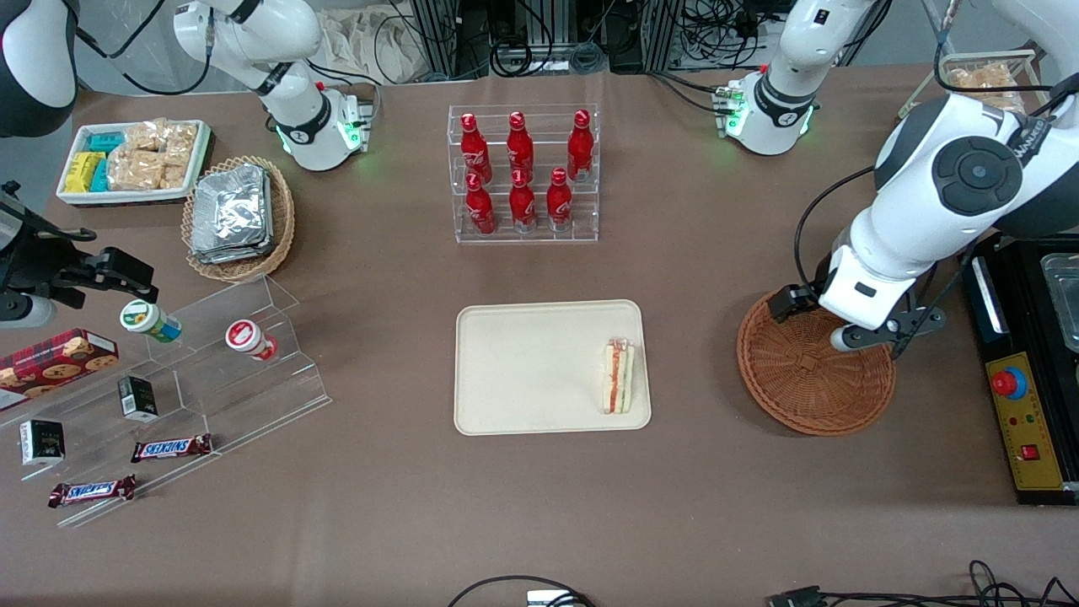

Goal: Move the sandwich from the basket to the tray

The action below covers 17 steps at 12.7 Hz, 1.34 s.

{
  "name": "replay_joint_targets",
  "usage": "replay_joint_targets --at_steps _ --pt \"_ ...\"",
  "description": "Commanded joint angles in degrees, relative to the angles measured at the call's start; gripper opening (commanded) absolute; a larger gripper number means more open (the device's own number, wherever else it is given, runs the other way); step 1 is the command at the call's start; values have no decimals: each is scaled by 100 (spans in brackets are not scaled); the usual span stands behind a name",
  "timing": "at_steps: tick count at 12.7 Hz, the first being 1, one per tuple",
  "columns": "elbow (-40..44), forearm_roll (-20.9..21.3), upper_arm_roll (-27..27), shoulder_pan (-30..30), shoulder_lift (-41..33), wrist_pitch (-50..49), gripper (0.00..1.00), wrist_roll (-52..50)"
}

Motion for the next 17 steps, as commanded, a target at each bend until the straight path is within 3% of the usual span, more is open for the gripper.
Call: replay_joint_targets --at_steps 1,4,6,8,10,13,17 --pt "85 31 1076 -903 -211 -121 100 200" --pt "575 -214 2254 -1889 -475 -182 100 656" --pt "1155 -1203 3893 -2959 -983 -577 100 1724" --pt "1001 -2066 5434 -3962 -1703 -570 100 2571" --pt "624 -2350 6421 -4676 -2196 -604 100 3282" --pt "393 -2369 6960 -5327 -2410 -692 100 3664" --pt "971 -2351 6751 -5373 -1857 -885 100 3761"
